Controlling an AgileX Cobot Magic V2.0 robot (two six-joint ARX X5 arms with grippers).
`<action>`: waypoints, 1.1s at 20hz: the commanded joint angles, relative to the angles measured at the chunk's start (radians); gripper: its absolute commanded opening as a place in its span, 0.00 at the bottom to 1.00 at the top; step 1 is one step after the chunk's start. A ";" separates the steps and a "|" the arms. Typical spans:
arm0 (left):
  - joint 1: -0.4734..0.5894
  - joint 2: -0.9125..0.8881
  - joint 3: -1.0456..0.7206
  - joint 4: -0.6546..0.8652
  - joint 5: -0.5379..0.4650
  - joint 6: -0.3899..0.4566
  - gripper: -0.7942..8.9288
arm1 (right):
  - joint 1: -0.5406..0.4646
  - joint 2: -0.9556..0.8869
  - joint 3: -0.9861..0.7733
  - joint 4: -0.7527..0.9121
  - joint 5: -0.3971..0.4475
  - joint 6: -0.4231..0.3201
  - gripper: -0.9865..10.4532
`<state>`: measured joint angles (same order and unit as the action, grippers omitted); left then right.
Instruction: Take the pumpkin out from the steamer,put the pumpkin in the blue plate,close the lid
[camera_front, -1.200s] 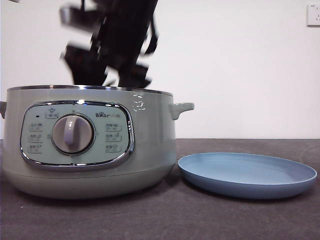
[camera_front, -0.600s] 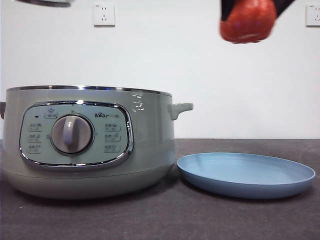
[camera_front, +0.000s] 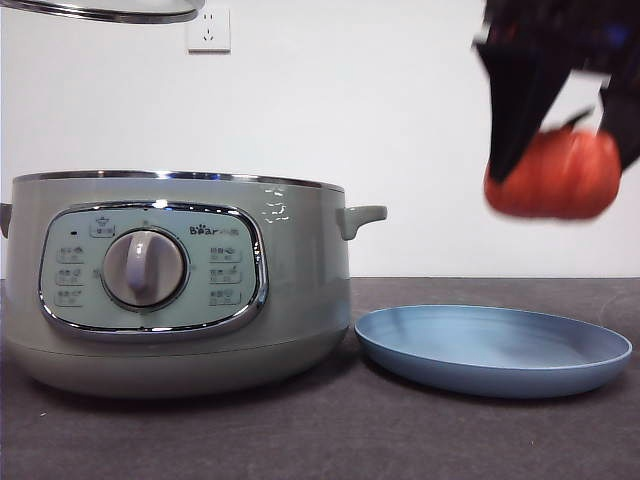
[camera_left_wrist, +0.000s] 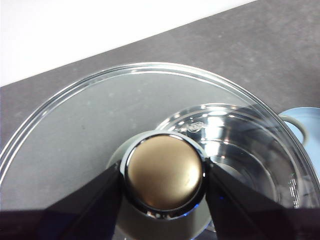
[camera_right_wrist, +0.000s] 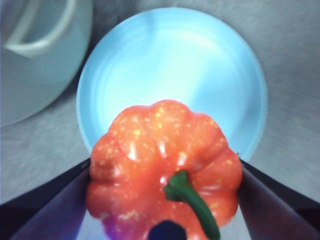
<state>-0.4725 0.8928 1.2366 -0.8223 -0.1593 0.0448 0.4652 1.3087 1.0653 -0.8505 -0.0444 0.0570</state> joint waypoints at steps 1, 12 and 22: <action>0.000 -0.010 0.016 0.044 0.007 0.008 0.07 | 0.003 0.039 -0.055 0.112 -0.005 0.013 0.08; 0.000 -0.009 0.016 0.044 0.010 0.008 0.07 | 0.001 0.270 -0.057 0.293 -0.005 0.003 0.09; 0.000 -0.005 0.016 0.043 0.010 0.008 0.07 | 0.001 0.334 -0.057 0.292 -0.001 -0.029 0.37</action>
<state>-0.4725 0.8967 1.2366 -0.8227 -0.1463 0.0448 0.4644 1.6325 1.0145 -0.5602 -0.0486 0.0368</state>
